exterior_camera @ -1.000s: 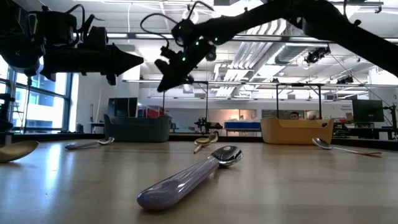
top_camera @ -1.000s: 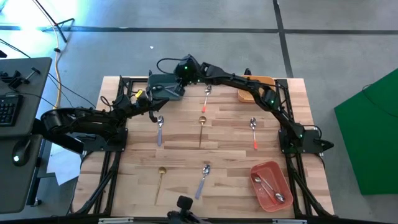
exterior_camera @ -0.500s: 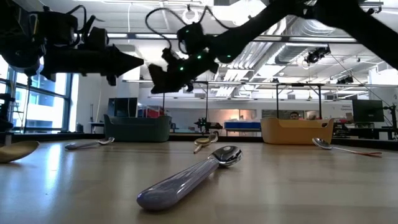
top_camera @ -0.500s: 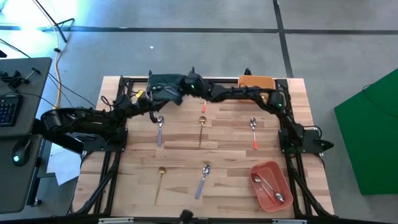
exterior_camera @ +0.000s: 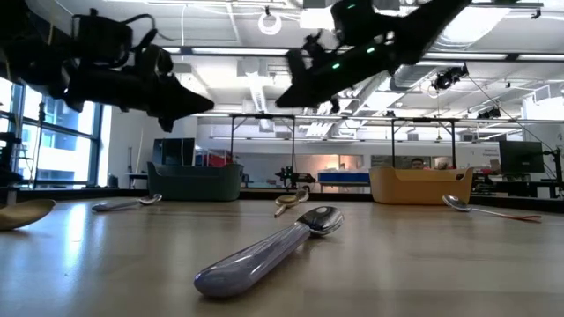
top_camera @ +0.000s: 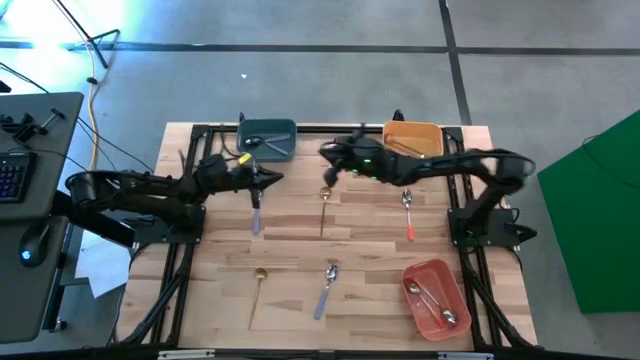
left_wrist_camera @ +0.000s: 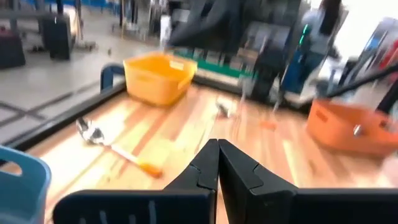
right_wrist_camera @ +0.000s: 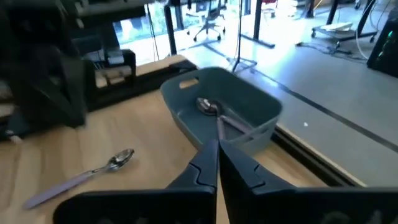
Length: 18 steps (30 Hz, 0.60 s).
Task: Sort silverware by color (type)
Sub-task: Put the center gold spoon into the yellow bin
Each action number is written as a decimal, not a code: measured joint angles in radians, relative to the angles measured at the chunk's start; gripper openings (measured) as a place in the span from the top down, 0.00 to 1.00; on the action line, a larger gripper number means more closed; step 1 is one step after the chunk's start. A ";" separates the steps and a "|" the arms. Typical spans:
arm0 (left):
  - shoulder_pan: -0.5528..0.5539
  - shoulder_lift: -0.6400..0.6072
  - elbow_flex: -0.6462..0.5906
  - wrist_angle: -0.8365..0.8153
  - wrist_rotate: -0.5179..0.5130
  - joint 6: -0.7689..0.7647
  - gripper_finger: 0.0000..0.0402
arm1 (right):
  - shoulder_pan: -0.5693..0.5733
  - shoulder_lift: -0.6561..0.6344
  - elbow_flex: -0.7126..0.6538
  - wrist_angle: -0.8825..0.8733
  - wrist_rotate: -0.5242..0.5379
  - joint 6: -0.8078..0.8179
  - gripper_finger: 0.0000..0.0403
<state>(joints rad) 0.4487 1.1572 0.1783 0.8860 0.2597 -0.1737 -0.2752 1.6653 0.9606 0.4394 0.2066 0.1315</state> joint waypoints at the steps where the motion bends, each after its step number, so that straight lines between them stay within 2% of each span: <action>1: -0.020 0.000 0.023 -0.055 -0.020 0.014 1.00 | 0.004 -0.051 -0.042 -0.001 0.000 0.001 1.00; 4: -0.075 0.000 0.084 -0.201 -0.094 0.050 1.00 | 0.018 -0.185 -0.161 -0.005 0.003 0.003 1.00; 8: -0.132 0.000 0.163 -0.382 -0.185 0.072 1.00 | 0.034 -0.308 -0.329 0.114 -0.009 -0.017 1.00; 14: -0.192 0.013 0.262 -0.639 -0.338 -0.034 1.00 | 0.012 -0.368 -0.589 0.415 -0.085 0.002 1.00; 18: -0.225 0.059 0.325 -0.736 -0.411 -0.110 0.97 | -0.008 -0.366 -0.661 0.529 -0.108 0.006 1.00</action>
<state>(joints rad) 0.2236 1.2166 0.5032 0.1495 -0.1509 -0.2842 -0.2834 1.2995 0.2995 0.9685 0.0989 0.1379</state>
